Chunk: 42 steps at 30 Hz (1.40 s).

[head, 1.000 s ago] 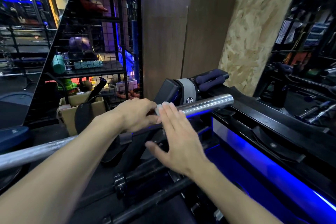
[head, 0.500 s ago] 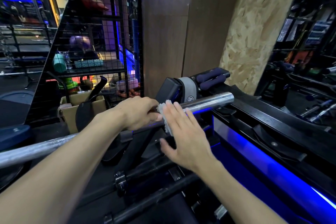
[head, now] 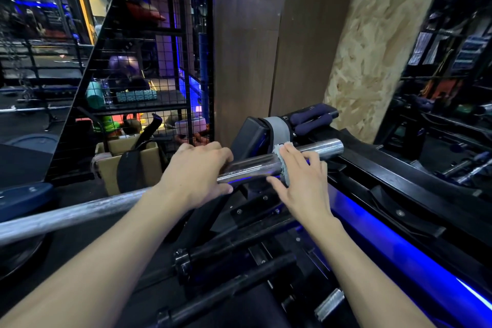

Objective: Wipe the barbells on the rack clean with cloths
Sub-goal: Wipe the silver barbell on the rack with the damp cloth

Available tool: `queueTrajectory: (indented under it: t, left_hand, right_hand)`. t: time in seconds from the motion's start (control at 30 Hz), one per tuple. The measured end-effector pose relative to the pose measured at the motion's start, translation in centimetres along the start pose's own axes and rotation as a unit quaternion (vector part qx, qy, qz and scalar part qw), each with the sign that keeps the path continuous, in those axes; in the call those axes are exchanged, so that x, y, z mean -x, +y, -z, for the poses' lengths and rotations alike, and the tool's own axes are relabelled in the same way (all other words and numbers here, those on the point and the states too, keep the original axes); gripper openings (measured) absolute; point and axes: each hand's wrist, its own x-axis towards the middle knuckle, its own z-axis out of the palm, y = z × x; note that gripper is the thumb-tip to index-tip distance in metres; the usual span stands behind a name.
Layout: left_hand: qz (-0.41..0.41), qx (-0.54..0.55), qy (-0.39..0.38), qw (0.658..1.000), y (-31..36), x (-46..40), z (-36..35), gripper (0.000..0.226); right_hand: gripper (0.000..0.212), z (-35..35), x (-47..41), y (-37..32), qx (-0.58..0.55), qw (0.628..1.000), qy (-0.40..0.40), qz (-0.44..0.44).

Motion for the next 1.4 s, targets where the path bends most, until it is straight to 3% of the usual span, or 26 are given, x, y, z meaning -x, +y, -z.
queueTrajectory:
  t: [0.2, 0.4, 0.5, 0.63, 0.7, 0.93, 1.17, 1.27, 1.4]
  left_hand:
    - [0.037, 0.019, 0.032, 0.999, 0.6, 0.9, -0.4, 0.051]
    - [0.045, 0.042, 0.036, 0.997, 0.5, 0.9, -0.8, 0.051]
    - [0.043, 0.028, 0.033, 0.998, 0.5, 0.8, -0.9, 0.050]
    - [0.030, 0.018, 0.034, 0.999, 0.1, 0.5, -0.8, 0.048]
    - [0.027, 0.035, 0.023, 0.999, -0.2, 0.2, -0.6, 0.051]
    - [0.032, 0.083, -0.001, 0.996, -1.2, -0.3, -0.6, 0.044]
    - [0.025, 0.089, -0.010, 0.996, -1.2, -0.2, -0.6, 0.047]
    - [0.027, 0.095, -0.006, 0.995, -1.3, -0.1, -0.5, 0.045]
    - [0.026, 0.107, 0.003, 0.994, -1.1, 0.0, -0.6, 0.042]
  right_hand:
    - [0.055, 0.5, -0.4, 0.7, -0.103, 0.994, 0.015, 0.035]
    - [0.040, 1.9, -0.2, -2.1, -0.257, 0.963, 0.042, -0.067]
    - [0.032, 2.0, 0.7, -5.9, -0.303, 0.950, 0.073, 0.009]
    - [0.024, 0.4, 1.9, -8.0, -0.249, 0.960, 0.079, 0.105]
    - [0.023, -0.4, 1.9, -6.8, -0.226, 0.964, 0.086, 0.108]
    - [0.029, -0.2, 0.6, -1.6, -0.167, 0.976, 0.082, -0.112]
    - [0.037, 0.6, 1.5, -6.2, -0.159, 0.980, 0.070, 0.098]
    - [0.040, 0.1, -0.1, -1.7, -0.140, 0.986, 0.075, 0.049]
    - [0.038, 0.0, -2.1, 4.2, -0.100, 0.986, 0.083, -0.109]
